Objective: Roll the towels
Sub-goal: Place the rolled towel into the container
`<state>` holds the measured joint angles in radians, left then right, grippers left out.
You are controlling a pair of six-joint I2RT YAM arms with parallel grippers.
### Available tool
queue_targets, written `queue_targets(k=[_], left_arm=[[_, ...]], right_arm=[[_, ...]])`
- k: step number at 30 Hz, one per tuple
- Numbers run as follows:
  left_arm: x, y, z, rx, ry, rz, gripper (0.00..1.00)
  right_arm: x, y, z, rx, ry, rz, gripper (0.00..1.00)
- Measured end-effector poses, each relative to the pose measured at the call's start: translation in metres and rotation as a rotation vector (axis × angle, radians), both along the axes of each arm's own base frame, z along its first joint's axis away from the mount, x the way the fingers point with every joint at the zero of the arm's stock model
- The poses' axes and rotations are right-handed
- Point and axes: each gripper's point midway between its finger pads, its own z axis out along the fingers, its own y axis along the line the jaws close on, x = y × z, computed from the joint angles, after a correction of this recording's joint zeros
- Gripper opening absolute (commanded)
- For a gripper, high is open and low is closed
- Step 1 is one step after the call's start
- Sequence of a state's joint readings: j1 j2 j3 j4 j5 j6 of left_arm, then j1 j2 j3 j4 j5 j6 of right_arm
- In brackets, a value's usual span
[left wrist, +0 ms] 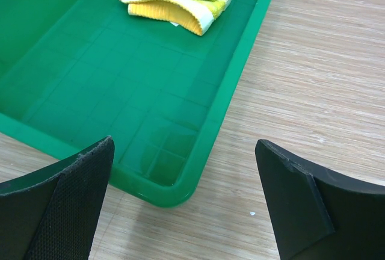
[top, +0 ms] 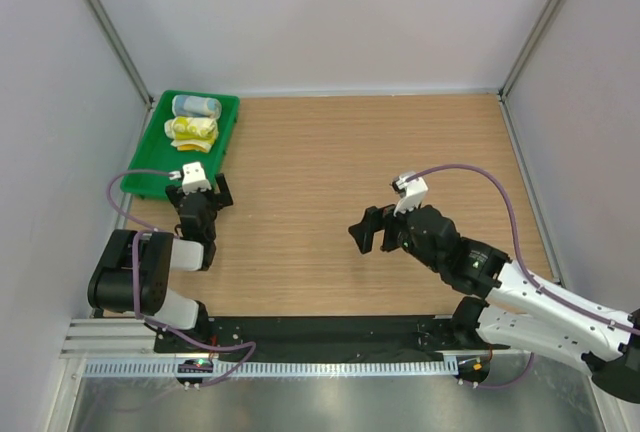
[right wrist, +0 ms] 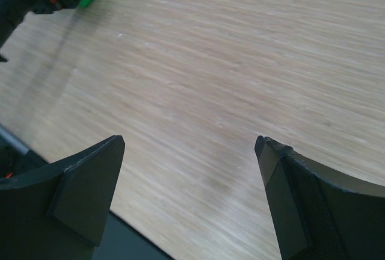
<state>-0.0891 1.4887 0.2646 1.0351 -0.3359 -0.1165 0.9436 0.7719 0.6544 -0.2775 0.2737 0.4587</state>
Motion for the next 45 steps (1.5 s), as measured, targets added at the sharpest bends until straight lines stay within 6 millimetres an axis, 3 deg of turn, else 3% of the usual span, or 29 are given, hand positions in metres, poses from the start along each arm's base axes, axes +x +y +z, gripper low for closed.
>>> queue_targets(k=[5, 10, 17, 22, 25, 29, 32, 35, 40, 45], left_arm=[[0.0, 0.0, 0.0, -0.003, -0.001, 0.0, 1.0], [0.0, 0.0, 0.0, -0.003, -0.001, 0.0, 1.0], [0.0, 0.0, 0.0, -0.003, -0.001, -0.001, 1.0], [0.0, -0.001, 0.0, -0.004, -0.001, -0.004, 1.0], [0.0, -0.001, 0.0, -0.004, -0.001, -0.004, 1.0], [0.0, -0.001, 0.0, -0.004, -0.001, -0.005, 1.0], [0.0, -0.001, 0.0, -0.004, -0.001, -0.005, 1.0], [0.001, -0.001, 0.0, -0.005, -0.001, -0.006, 1.0], [0.0, -0.001, 0.0, -0.004, -0.001, -0.006, 1.0], [0.0, -0.001, 0.0, -0.005, -0.001, -0.006, 1.0]], right_arm=[[0.026, -0.025, -0.006, -0.091, -0.079, -0.167, 1.0], [0.056, -0.064, -0.021, -0.249, -0.204, -0.335, 1.0], [0.101, -0.161, -0.034, -0.404, -0.272, -0.643, 1.0], [0.111, -0.212, -0.077, -0.467, -0.235, -0.771, 1.0], [0.118, -0.231, -0.1, -0.494, -0.187, -0.828, 1.0], [0.124, -0.241, -0.131, -0.498, -0.171, -0.853, 1.0], [0.131, -0.234, -0.145, -0.504, -0.174, -0.784, 1.0], [0.142, -0.228, -0.15, -0.485, -0.186, -0.746, 1.0], [0.156, -0.243, -0.149, -0.421, -0.195, -0.768, 1.0], [0.164, -0.236, -0.147, -0.384, -0.197, -0.734, 1.0]])
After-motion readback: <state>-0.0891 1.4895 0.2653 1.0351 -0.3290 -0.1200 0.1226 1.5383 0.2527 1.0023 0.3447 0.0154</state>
